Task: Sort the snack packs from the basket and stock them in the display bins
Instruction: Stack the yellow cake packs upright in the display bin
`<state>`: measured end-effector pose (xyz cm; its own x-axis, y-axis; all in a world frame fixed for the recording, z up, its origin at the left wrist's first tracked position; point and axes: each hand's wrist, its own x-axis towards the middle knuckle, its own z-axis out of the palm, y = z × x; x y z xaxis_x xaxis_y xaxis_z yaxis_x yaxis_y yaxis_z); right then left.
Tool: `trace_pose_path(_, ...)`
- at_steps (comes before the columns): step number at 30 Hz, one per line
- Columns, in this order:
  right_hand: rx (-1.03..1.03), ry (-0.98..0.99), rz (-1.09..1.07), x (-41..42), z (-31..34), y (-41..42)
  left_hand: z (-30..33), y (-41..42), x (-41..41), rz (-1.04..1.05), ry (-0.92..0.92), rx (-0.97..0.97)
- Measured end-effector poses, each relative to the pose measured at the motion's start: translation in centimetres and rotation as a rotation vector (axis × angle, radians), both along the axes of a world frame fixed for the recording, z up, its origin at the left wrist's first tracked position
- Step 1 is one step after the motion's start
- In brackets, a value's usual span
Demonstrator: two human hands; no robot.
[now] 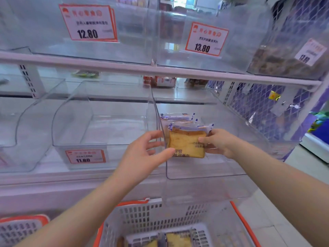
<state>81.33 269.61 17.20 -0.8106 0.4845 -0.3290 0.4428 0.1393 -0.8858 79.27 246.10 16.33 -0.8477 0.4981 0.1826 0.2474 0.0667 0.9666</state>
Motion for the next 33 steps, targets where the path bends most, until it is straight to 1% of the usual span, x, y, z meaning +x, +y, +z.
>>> trace_pose_path(4, -0.003, -0.050, 0.023, -2.3, -0.4, -1.3, 0.1, -0.3, 0.0, -0.017, 0.012, -0.016)
trace_pose_path(7, -0.090, -0.014, 0.111, -3.0, -0.8, -1.8, 0.2, -0.3, -0.1, -0.023, 0.004, -0.002)
trace_pose_path(8, -0.091, -0.011, 0.142, -2.6, -0.5, -2.0, 0.2, -0.3, 0.0, -0.022, 0.000, 0.000)
trace_pose_path(9, -0.027, -0.028, 0.168, -2.0, -0.1, -2.0, 0.3, -0.3, 0.1, -0.022, -0.001, -0.001)
trace_pose_path(10, 0.102, -0.062, 0.205, -1.1, 0.4, -2.2, 0.4, -0.3, 0.2, -0.018, -0.005, 0.004)
trace_pose_path(12, 0.490, -0.154, 0.282, 0.6, 1.2, -2.2, 0.4, -0.1, 0.6, -0.007, -0.035, 0.042)
trace_pose_path(13, 0.655, -0.129, 0.297, 1.5, 1.4, -2.4, 0.3, 0.1, 0.9, -0.001, -0.061, 0.070)
trace_pose_path(14, 0.730, -0.041, 0.291, 2.6, 1.8, -2.9, 0.0, 0.2, 1.2, 0.013, -0.092, 0.098)
trace_pose_path(16, 0.725, 0.265, 0.286, 5.3, 2.4, -4.4, -1.0, 0.2, 1.7, 0.069, -0.173, 0.173)
trace_pose_path(17, 0.707, 0.413, 0.320, 6.9, 2.6, -5.2, -1.7, 0.1, 2.0, 0.104, -0.215, 0.209)
trace_pose_path(18, 0.683, 0.518, 0.384, 8.7, 2.7, -6.1, -2.7, 0.0, 2.2, 0.143, -0.246, 0.226)
trace_pose_path(19, 0.665, 0.578, 0.468, 10.4, 2.3, -6.9, -3.9, -0.1, 2.5, 0.187, -0.270, 0.219)
trace_pose_path(20, 0.629, 0.578, 0.552, 11.9, 1.8, -7.7, -5.5, -0.3, 2.7, 0.231, -0.282, 0.181)
trace_pose_path(21, 0.590, 0.516, 0.620, 12.9, 0.7, -8.2, -7.3, -0.5, 3.0, 0.265, -0.280, 0.116)
trace_pose_path(22, 0.564, 0.422, 0.674, 13.5, -0.7, -8.5, -9.3, -0.9, 3.3, 0.278, -0.260, 0.025)
trace_pose_path(24, 0.562, 0.207, 0.760, 13.7, -4.4, -8.6, -13.9, -1.7, 4.0, 0.237, -0.195, -0.209)
trace_pose_path(26, 0.574, 0.047, 0.812, 13.4, -8.6, -8.6, -18.3, -2.8, 4.7, 0.187, -0.156, -0.452)
trace_pose_path(31, 0.492, -0.227, 0.879, 13.8, -17.8, -8.5, -26.3, -5.3, 6.4, 0.171, -0.198, -0.808)
trace_pose_path(33, 0.490, -0.289, 0.907, 14.0, -20.7, -8.6, -28.4, -5.9, 6.9, 0.061, -0.216, -1.001)
